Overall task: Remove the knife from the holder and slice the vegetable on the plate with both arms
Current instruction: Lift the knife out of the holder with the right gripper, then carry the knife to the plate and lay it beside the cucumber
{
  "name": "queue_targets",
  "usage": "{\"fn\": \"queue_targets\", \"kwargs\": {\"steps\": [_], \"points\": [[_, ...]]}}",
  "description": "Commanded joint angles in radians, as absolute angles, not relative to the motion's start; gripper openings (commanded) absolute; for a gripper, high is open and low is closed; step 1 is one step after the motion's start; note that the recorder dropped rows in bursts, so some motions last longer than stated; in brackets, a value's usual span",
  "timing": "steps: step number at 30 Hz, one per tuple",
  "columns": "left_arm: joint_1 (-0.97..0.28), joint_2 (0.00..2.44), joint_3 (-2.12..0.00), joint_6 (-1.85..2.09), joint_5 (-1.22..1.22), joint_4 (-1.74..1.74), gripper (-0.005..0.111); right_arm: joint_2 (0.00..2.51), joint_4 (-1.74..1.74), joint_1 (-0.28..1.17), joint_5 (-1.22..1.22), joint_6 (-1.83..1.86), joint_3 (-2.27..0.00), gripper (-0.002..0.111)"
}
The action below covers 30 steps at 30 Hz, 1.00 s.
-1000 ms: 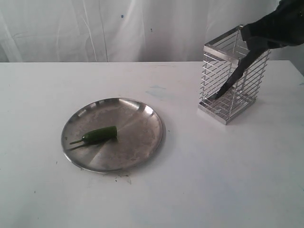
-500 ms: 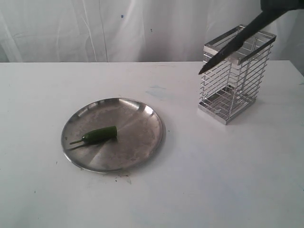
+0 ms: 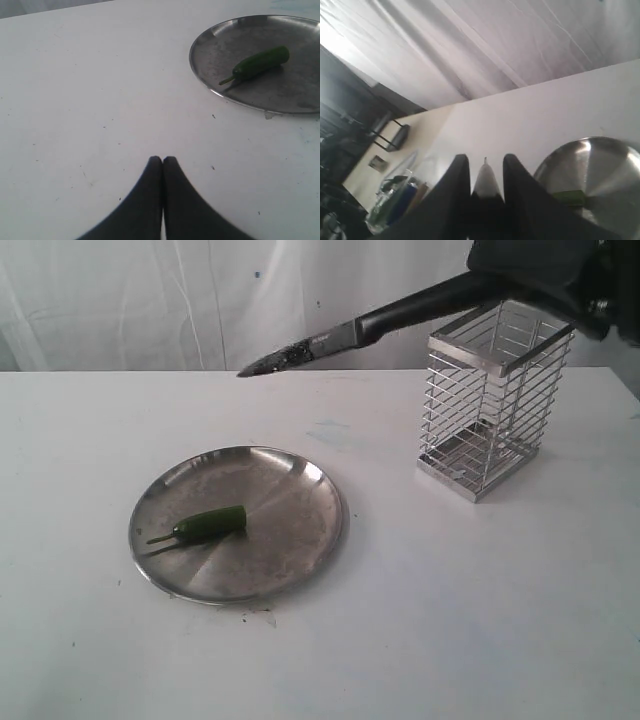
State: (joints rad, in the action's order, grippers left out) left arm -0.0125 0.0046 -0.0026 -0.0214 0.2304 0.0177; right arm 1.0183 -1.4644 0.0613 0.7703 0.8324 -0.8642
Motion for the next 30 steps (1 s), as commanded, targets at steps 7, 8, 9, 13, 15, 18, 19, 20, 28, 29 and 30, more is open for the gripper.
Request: {"fn": "queue_targets", "kwargs": {"steps": [7, 8, 9, 13, 15, 18, 19, 20, 28, 29, 30], "points": [[-0.013, 0.000, 0.000, -0.021, 0.226, 0.013, 0.000, 1.020, -1.744, 0.062, 0.719, 1.076, -0.537, 0.000], [-0.013, 0.000, 0.000, -0.021, 0.226, 0.013, 0.000, 1.020, -1.744, 0.062, 0.714, 1.076, -0.528, 0.000], [-0.013, 0.000, 0.000, -0.021, 0.226, 0.013, 0.000, 1.021, -1.744, 0.062, 0.704, 1.073, -0.519, 0.000], [-0.013, 0.000, 0.000, -0.021, 0.226, 0.013, 0.000, 1.045, -1.744, 0.062, 0.570, 0.880, -0.500, 0.000], [-0.013, 0.000, 0.000, -0.021, 0.226, 0.013, 0.000, 1.052, -1.744, 0.062, 0.427, 0.769, -0.500, 0.000], [-0.013, 0.000, 0.000, -0.021, 0.226, 0.013, 0.000, 1.052, -1.744, 0.062, 0.547, 0.951, -0.517, 0.000], [-0.013, 0.000, 0.000, -0.021, 0.226, 0.013, 0.000, 1.052, -1.744, 0.062, 0.609, 1.008, -0.522, 0.000], [-0.013, 0.000, 0.000, -0.021, 0.226, 0.013, 0.000, 1.052, -1.744, 0.062, 0.672, 1.055, -0.524, 0.000], [-0.013, 0.000, 0.000, -0.021, 0.226, 0.013, 0.000, 1.014, -1.744, 0.126, 0.730, 1.392, -0.524, 0.000], [-0.013, 0.000, 0.000, -0.021, 0.226, 0.013, 0.000, 1.005, -1.744, 0.148, 0.714, 1.394, -0.524, 0.000], [-0.013, 0.000, 0.000, -0.021, 0.226, 0.013, 0.000, 0.999, -1.744, 0.167, 0.694, 1.399, -0.524, 0.000]]}}
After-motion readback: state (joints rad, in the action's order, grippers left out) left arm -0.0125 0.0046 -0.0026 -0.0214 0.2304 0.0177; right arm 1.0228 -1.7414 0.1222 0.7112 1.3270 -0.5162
